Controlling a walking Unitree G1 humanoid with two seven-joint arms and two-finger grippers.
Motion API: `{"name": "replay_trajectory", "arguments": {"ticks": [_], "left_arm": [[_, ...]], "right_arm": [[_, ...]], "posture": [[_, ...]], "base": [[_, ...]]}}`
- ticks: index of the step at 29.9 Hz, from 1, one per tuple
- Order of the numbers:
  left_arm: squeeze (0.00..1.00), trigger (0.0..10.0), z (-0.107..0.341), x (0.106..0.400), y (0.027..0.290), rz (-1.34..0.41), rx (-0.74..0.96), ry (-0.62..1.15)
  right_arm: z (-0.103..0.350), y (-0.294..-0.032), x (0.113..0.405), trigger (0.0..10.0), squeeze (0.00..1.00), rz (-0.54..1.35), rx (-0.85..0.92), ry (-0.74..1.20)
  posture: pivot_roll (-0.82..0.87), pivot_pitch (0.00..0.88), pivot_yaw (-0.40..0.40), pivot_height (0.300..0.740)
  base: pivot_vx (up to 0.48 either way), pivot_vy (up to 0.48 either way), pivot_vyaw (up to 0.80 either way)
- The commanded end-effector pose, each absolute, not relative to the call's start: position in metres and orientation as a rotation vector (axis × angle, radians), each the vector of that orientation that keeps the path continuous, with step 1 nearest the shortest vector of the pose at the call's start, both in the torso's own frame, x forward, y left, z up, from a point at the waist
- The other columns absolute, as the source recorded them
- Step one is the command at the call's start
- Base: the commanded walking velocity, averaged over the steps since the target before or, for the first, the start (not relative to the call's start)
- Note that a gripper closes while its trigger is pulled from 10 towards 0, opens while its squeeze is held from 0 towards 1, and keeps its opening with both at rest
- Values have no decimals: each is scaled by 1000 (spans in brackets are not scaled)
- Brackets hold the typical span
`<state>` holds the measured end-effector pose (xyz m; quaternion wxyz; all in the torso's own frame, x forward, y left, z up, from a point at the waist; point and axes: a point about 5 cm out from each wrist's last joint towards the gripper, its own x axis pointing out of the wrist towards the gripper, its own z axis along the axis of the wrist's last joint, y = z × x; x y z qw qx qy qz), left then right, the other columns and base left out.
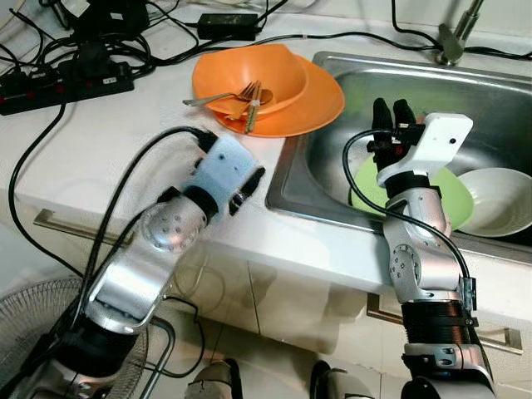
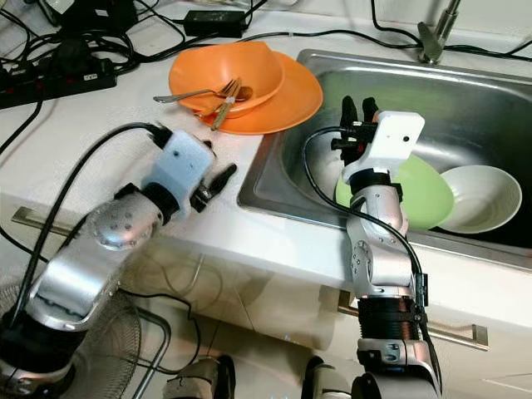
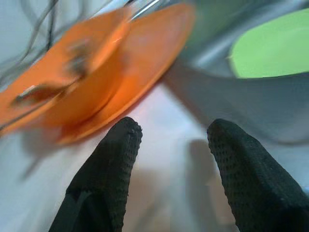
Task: Kitchen organization
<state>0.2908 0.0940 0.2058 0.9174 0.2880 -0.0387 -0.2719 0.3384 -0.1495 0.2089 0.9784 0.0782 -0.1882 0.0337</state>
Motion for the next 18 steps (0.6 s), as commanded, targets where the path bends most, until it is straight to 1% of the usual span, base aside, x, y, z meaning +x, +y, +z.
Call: {"name": "replay_trajectory", "arguments": {"ticks": [1,4,5,6,7,11,18], "left_arm": [[0,10000,200,288,88,-607,634,-100],[0,10000,199,285,75,-655,643,-144],[0,10000,199,285,75,-655,643,-144],[0,10000,200,285,66,-683,654,-179],[0,10000,201,285,62,-693,657,-192],[0,10000,204,293,47,-684,737,-263],[0,10000,203,309,32,-645,815,-307]], "right_arm": [[211,-149,341,10000,0,73,195,-362],[212,-152,343,10000,0,61,209,-353],[212,-152,343,10000,0,61,209,-353],[213,-152,343,10000,0,59,219,-354],[214,-153,343,10000,0,59,223,-355],[215,-154,342,10000,0,57,234,-357],[216,-162,341,10000,0,35,215,-355]], "posture": [[47,107,54,740],[39,96,54,740],[39,96,54,740],[37,95,54,740],[37,95,54,740],[15,77,60,740],[-1,68,64,740]], "base": [[0,0,0],[0,0,0],[0,0,0],[0,0,0],[0,0,0],[0,0,0],[0,0,0]]}}
